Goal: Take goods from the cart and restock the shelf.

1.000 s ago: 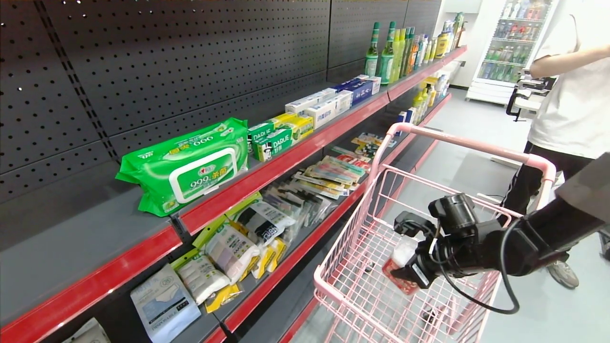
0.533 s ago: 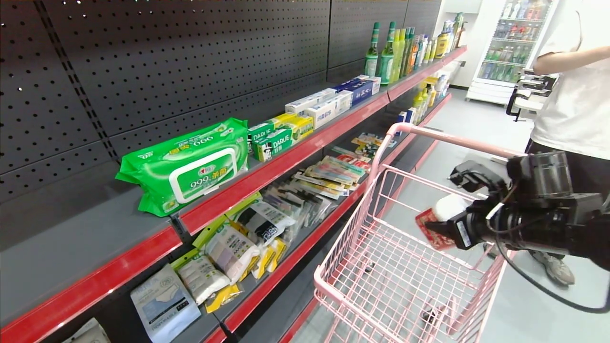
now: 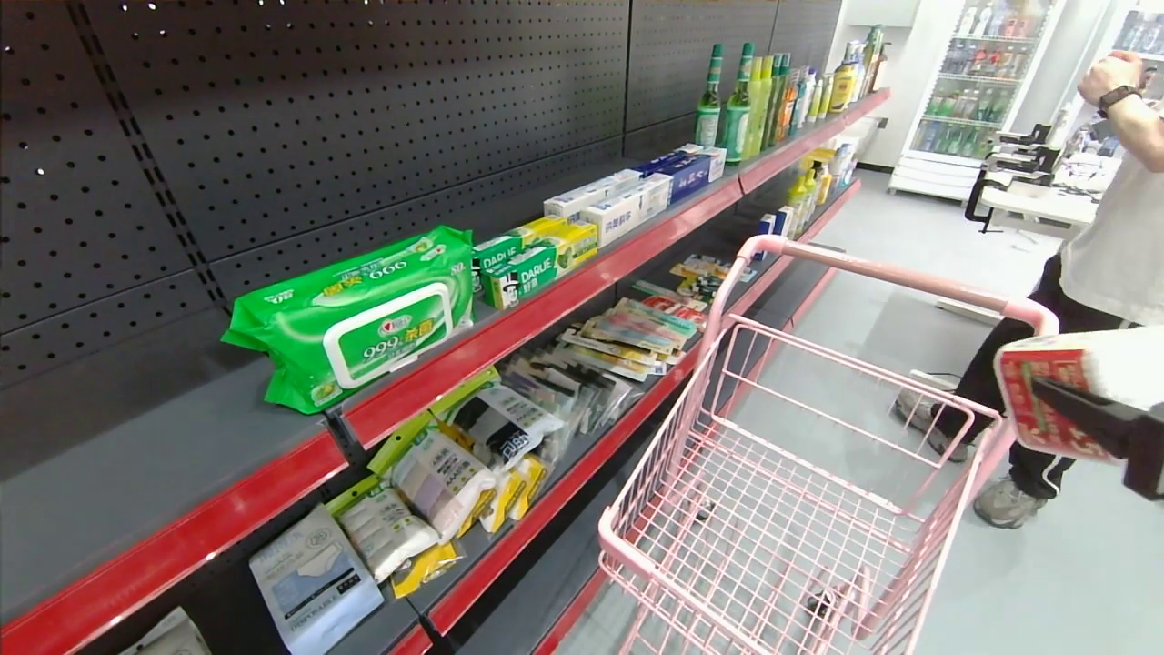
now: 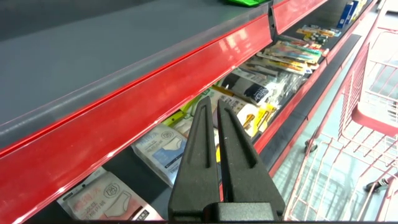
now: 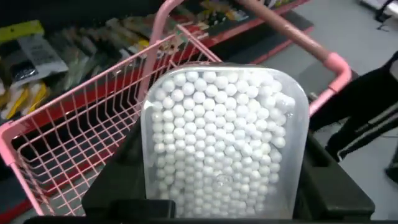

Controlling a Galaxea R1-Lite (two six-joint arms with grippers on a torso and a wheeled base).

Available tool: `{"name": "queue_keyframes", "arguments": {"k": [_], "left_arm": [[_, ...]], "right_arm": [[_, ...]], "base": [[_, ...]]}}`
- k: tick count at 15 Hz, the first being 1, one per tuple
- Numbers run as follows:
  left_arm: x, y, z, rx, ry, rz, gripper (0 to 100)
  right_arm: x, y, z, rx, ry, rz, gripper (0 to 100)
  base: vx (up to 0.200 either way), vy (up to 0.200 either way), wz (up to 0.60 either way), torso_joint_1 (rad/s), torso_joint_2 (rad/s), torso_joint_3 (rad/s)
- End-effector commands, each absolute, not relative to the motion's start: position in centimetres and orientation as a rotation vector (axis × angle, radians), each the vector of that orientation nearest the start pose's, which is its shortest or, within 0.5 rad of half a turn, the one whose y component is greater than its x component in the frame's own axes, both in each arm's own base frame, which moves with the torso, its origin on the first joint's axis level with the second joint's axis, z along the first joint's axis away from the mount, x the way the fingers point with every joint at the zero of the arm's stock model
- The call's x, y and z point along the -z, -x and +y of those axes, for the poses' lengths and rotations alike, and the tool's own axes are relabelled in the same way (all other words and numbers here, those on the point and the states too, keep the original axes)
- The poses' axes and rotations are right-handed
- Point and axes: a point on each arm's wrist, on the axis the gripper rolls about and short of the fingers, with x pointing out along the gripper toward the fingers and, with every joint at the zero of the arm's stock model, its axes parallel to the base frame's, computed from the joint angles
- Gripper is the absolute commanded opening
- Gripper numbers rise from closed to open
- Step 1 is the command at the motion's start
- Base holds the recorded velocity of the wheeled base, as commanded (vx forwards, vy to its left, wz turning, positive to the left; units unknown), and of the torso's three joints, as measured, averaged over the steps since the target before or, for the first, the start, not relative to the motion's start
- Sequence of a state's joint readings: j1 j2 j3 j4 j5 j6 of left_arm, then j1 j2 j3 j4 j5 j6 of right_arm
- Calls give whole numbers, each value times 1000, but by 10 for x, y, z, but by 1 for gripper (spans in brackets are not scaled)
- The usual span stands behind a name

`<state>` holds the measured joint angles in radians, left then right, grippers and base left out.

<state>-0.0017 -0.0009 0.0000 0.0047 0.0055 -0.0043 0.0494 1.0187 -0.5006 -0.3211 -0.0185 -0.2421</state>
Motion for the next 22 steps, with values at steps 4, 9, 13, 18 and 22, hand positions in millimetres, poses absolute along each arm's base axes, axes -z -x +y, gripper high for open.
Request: {"name": "queue_keyframes", "arguments": {"k": [4, 9, 13, 18, 22], "left_arm": [[-75, 23, 0, -5, 5, 5, 0], [-75, 23, 0, -5, 3, 5, 0], [-75, 23, 0, -5, 3, 5, 0], [-75, 23, 0, -5, 3, 5, 0], [-75, 23, 0, -5, 3, 5, 0]], "right_arm": [[-205, -51, -5, 122, 222, 12, 0], [-186, -13, 0, 4, 217, 93, 0], [-184, -10, 0, 18, 219, 85, 0], [-181, -10, 0, 17, 229, 93, 0], [-181, -12, 0, 14, 231, 105, 0]], "base": [[0, 0, 0, 0, 0, 0], [0, 0, 0, 0, 0, 0], [0, 0, 0, 0, 0, 0], [0, 0, 0, 56, -136, -83], [0, 0, 0, 239, -560, -321]]}}
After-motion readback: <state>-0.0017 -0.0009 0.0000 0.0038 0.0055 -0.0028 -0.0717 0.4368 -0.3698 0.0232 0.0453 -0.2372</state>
